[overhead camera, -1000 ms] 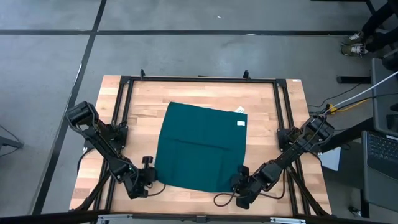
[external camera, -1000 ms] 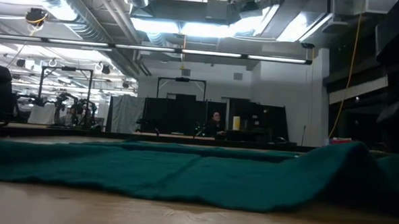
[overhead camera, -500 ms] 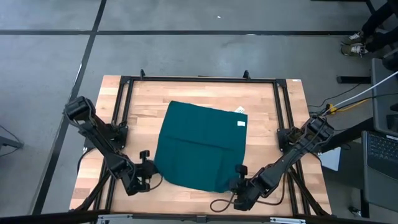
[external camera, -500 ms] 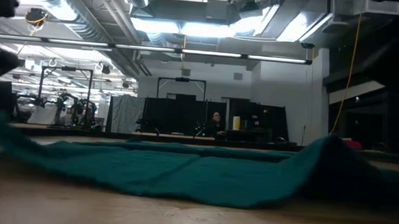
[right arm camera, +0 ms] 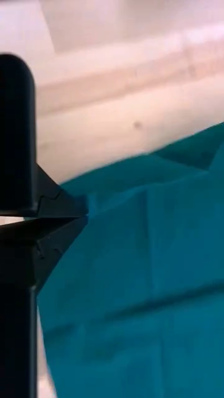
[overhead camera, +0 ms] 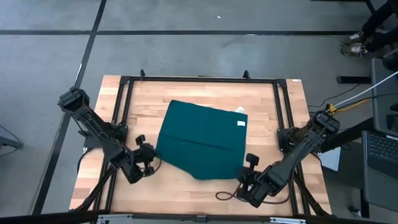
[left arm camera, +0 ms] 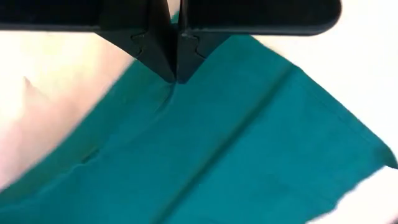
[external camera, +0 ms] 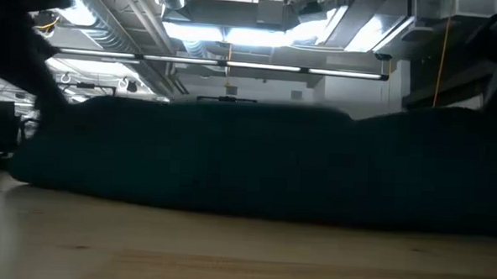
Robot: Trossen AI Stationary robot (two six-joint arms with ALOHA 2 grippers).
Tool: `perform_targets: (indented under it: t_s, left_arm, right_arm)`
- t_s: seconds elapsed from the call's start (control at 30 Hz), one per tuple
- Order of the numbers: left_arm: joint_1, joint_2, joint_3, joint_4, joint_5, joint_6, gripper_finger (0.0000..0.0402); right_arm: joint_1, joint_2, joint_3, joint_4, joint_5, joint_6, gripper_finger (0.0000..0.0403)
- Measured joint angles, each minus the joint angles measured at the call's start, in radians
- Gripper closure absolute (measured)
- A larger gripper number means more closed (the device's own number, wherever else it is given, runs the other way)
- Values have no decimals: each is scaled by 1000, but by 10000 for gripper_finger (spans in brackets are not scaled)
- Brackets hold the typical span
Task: Fold microfiber towels
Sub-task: Fold the blue napkin
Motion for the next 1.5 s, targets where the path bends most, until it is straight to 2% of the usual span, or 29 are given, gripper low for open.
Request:
perform_targets:
  t_s: [0.13, 0.43, 0.77, 1.0, 1.17, 1.37, 1.5]
  left_arm:
    - [74, -10, 0, 12, -33, 32, 399]
    - [204, -48, 1, 10, -157, 18, 399]
    - [397, -106, 2, 63, -213, 106, 399]
    - [567, -105, 2, 261, -170, 341, 399]
    - [713, -105, 2, 413, -86, 515, 399]
    - [867, -105, 2, 470, 16, 626, 399]
    - [925, -105, 2, 462, 74, 657, 399]
  right_arm:
    - [-31, -16, 0, -65, 30, -1, 403]
    - [-127, -64, 0, -243, 182, 57, 403]
    - [-241, -88, -1, -360, 270, 46, 403]
    - [-331, -134, -23, -389, 330, 32, 403]
    - [-367, -185, -74, -394, 343, 29, 403]
    - [-418, -254, -127, -387, 361, 18, 403]
    - [-456, -276, -158, -336, 361, -40, 403]
